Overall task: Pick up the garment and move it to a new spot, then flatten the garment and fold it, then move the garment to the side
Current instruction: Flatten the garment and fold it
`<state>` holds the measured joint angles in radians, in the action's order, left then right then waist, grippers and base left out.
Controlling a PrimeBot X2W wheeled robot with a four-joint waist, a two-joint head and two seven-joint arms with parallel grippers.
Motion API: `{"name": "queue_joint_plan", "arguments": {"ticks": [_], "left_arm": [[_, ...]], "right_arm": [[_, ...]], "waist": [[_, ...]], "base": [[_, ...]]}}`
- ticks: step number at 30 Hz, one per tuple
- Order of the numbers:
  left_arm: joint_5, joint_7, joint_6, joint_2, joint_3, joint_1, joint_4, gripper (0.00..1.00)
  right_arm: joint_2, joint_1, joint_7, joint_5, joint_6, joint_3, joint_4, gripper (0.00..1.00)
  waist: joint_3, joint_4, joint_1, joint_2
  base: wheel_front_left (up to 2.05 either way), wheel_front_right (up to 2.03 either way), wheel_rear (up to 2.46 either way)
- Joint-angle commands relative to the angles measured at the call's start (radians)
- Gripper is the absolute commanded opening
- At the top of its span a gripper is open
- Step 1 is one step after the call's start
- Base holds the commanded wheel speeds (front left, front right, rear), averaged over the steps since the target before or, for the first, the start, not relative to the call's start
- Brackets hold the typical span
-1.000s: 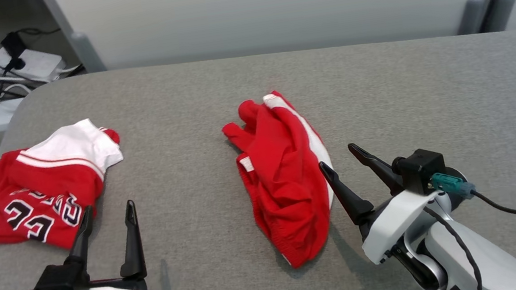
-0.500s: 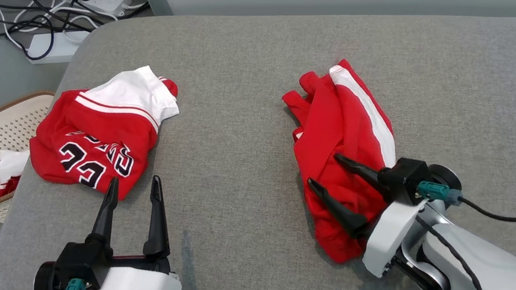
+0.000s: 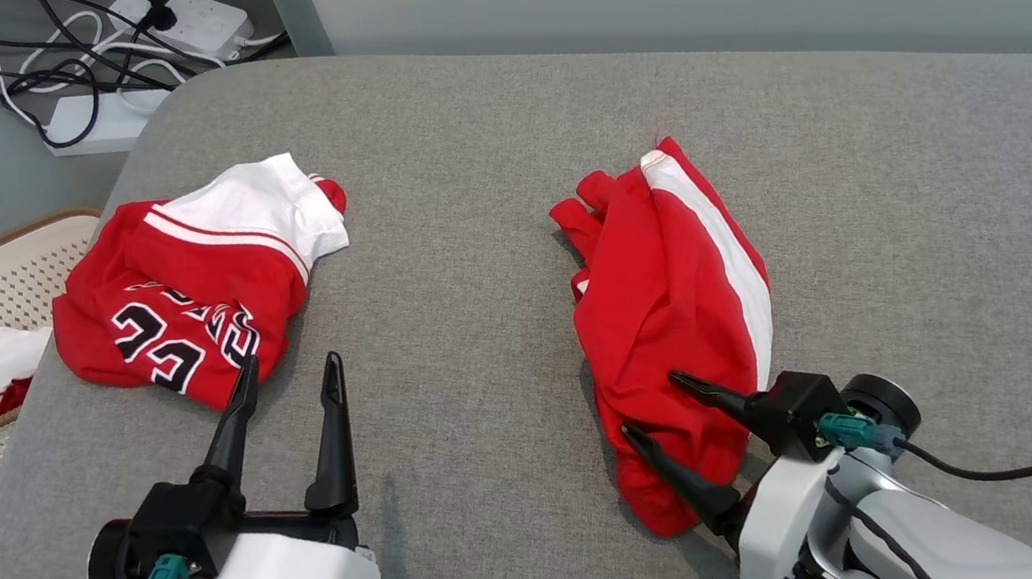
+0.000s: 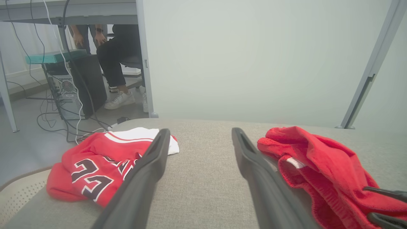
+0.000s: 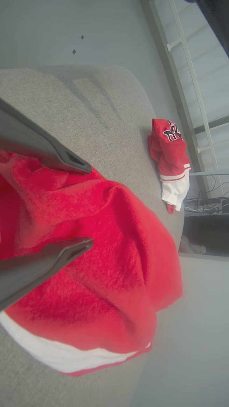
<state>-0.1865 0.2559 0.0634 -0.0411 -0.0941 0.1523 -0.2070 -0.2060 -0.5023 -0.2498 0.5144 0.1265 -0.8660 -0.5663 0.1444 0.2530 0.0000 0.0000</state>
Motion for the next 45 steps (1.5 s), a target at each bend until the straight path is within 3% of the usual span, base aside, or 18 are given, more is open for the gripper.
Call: {"name": "queue_joint_plan", "arguments": {"ticks": [1,10,11,12,13,14,18,25,30,35,40,41,42,45], "left_arm": [[-0.007,0.006,0.000,-0.009,0.024,0.030,0.021,1.00],[-0.027,0.006,0.005,-0.009,-0.027,0.029,0.009,1.00],[-0.030,0.006,0.006,-0.009,-0.032,0.029,0.007,1.00],[-0.032,0.006,0.005,-0.009,-0.038,0.028,0.006,1.00],[-0.032,0.006,0.005,-0.009,-0.038,0.028,0.006,1.00],[-0.033,0.006,0.005,-0.009,-0.043,0.027,0.005,1.00],[-0.037,0.006,0.006,-0.009,-0.056,0.023,0.000,1.00],[-0.042,0.006,0.002,-0.009,-0.046,0.017,-0.004,1.00],[-0.048,0.006,0.001,-0.009,-0.056,0.019,-0.010,1.00],[-0.057,0.006,-0.002,-0.009,-0.067,0.021,-0.013,1.00],[-0.068,0.006,-0.002,-0.009,-0.088,0.032,-0.013,1.00],[-0.070,0.006,-0.001,-0.009,-0.094,0.035,-0.014,1.00],[-0.071,0.006,0.000,-0.009,-0.100,0.039,-0.015,1.00],[-0.073,0.006,0.001,-0.009,-0.116,0.049,-0.018,1.00]], "right_arm": [[-0.004,0.006,-0.012,-0.006,0.004,-0.007,0.002,1.00],[0.015,-0.004,-0.008,0.013,0.004,-0.059,-0.087,1.00],[0.022,-0.010,-0.007,0.019,0.004,-0.064,-0.099,0.87],[0.029,-0.018,-0.008,0.023,0.004,-0.070,-0.107,0.13],[0.029,-0.018,-0.008,0.023,0.004,-0.070,-0.107,0.13],[0.036,-0.025,-0.008,0.027,0.004,-0.075,-0.113,0.00],[0.056,-0.070,-0.011,0.059,0.004,-0.079,-0.077,0.00],[0.082,-0.144,-0.012,0.143,0.004,-0.049,0.178,0.00],[0.083,-0.192,-0.012,0.199,0.004,0.051,0.295,0.00],[0.015,-0.187,-0.012,0.192,0.004,0.141,0.181,0.00],[-0.041,-0.161,-0.011,0.201,0.004,0.132,-0.027,0.00],[-0.048,-0.162,-0.011,0.205,0.004,0.135,-0.070,0.33],[-0.055,-0.165,-0.011,0.202,0.004,0.137,-0.114,1.00],[-0.072,-0.186,-0.012,0.167,0.004,0.189,-0.187,1.00]], "waist": [[-0.008,-0.004,0.0000,0.0000],[-0.026,-0.001,0.0000,0.0000],[-0.028,0.001,0.0000,0.0000],[-0.030,0.004,0.0000,0.0000],[-0.030,0.004,0.0000,0.0000],[-0.032,0.007,0.0000,0.0000],[-0.040,0.012,0.0000,0.0000],[-0.044,0.000,0.0000,0.0000],[-0.042,-0.006,0.0000,0.0000],[-0.033,-0.020,0.0000,0.0000],[-0.014,-0.035,0.0000,0.0000],[-0.011,-0.038,0.0000,0.0000],[-0.009,-0.041,0.0000,0.0000],[0.000,-0.053,0.0000,0.0000]], "base": [[0.00,0.00,0.00],[0.00,0.00,0.00],[0.00,0.00,0.00],[0.00,0.00,0.00],[0.00,0.00,0.00],[0.00,0.00,0.00],[0.00,0.00,0.00],[0.00,0.00,0.00],[0.00,0.00,0.00],[0.00,0.00,0.00],[0.00,0.00,0.00],[0.00,0.00,0.00],[0.00,0.00,0.00],[0.00,0.00,0.00]]}}
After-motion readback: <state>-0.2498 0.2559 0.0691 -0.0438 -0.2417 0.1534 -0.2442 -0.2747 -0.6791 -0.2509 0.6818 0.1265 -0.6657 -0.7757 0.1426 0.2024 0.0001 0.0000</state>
